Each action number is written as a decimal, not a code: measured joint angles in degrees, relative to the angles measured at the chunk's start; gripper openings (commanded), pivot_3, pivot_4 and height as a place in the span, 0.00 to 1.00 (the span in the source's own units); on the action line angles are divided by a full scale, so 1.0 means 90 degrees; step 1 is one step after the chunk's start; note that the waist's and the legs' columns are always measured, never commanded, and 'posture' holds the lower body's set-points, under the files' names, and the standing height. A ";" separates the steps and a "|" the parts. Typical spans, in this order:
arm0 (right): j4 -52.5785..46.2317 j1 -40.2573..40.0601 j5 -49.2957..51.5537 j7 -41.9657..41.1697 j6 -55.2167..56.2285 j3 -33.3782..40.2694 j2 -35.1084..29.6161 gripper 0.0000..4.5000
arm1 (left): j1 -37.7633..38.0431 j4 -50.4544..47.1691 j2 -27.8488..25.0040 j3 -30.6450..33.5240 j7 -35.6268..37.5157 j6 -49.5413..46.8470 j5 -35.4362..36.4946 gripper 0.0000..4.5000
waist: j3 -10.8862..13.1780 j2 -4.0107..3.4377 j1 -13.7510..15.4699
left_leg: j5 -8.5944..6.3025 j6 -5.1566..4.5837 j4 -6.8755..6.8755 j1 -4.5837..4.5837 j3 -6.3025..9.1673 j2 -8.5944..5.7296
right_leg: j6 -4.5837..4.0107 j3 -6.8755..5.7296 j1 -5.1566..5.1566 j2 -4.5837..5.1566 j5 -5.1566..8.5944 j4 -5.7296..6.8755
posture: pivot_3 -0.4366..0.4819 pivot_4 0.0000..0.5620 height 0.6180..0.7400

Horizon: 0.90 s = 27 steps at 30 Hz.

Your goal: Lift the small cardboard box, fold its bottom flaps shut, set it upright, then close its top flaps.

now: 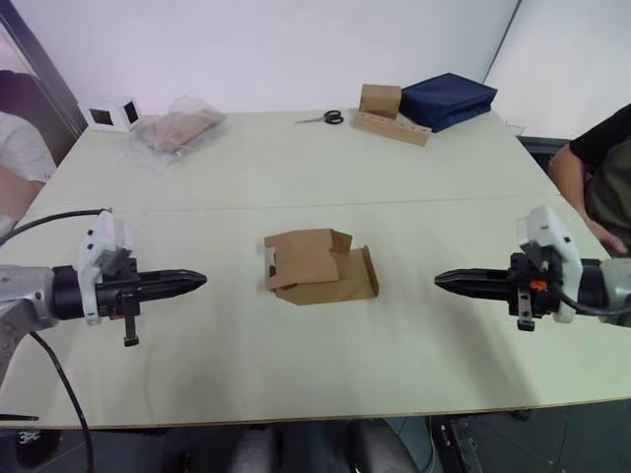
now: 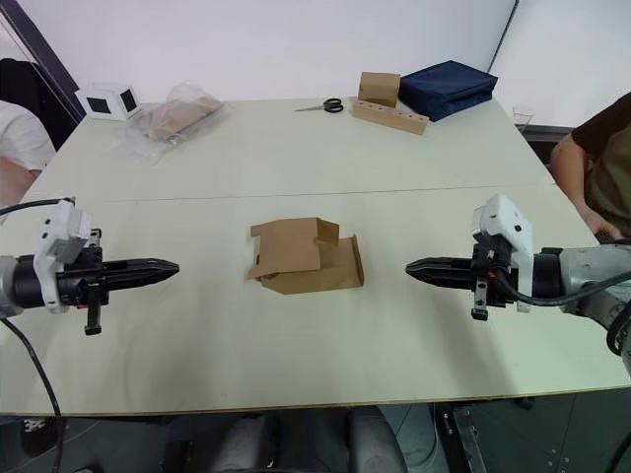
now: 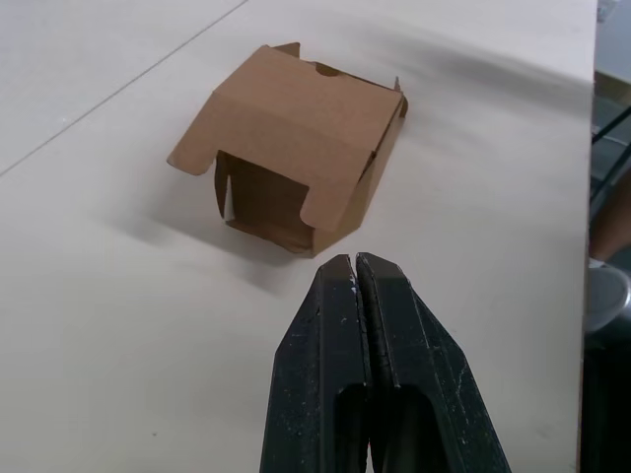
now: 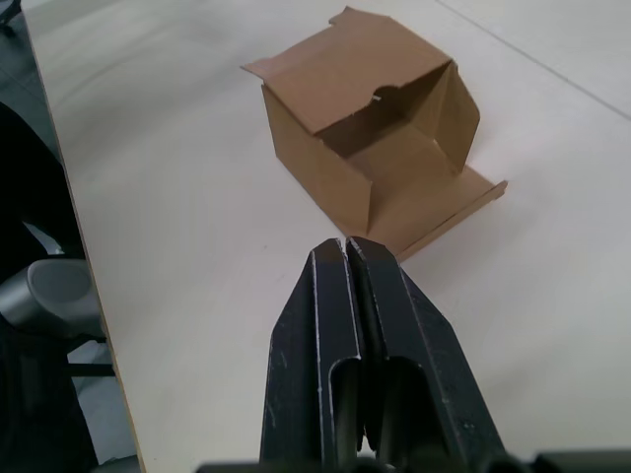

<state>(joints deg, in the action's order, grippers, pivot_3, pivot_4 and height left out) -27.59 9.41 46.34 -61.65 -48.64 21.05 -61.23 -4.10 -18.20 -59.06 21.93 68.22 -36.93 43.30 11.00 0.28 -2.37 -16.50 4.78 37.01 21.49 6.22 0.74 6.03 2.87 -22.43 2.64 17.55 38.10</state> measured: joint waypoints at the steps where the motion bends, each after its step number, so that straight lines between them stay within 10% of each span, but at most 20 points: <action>1: -0.0003 0.0008 0.0006 0.0007 -0.0007 -0.0006 0.0000 0.00 | 0.0000 -0.0001 0.0000 0.0000 0.0010 -0.0009 0.0006 0.01 | 0.0000 0.0000 0.0000 | 0.0000 0.0000 0.0000 0.0000 0.0000 0.0000 | 0.0000 0.0000 0.0000 0.0000 0.0000 0.0000 | 0.48 0.27 1.00; 27: -0.0157 0.0580 0.0329 0.0576 -0.0231 -0.0449 0.0037 0.00 | -0.0754 0.0211 0.0045 -0.0380 -0.0367 -0.0740 0.0093 0.01 | 0.0001 0.0001 0.0011 | 0.0000 0.0000 0.0001 0.0001 0.0000 0.0000 | 0.0001 0.0000 -0.0002 0.0000 0.0000 0.0000 | 0.48 0.27 1.00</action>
<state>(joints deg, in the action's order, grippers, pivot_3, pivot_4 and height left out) -29.00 14.63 49.30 -56.47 -50.72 17.01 -60.90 -10.89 -16.30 -58.65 18.52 64.91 -43.58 44.13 11.00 0.28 -2.27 -16.49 4.78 37.02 21.50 6.23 0.74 6.04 2.87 -22.44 2.64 17.55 38.10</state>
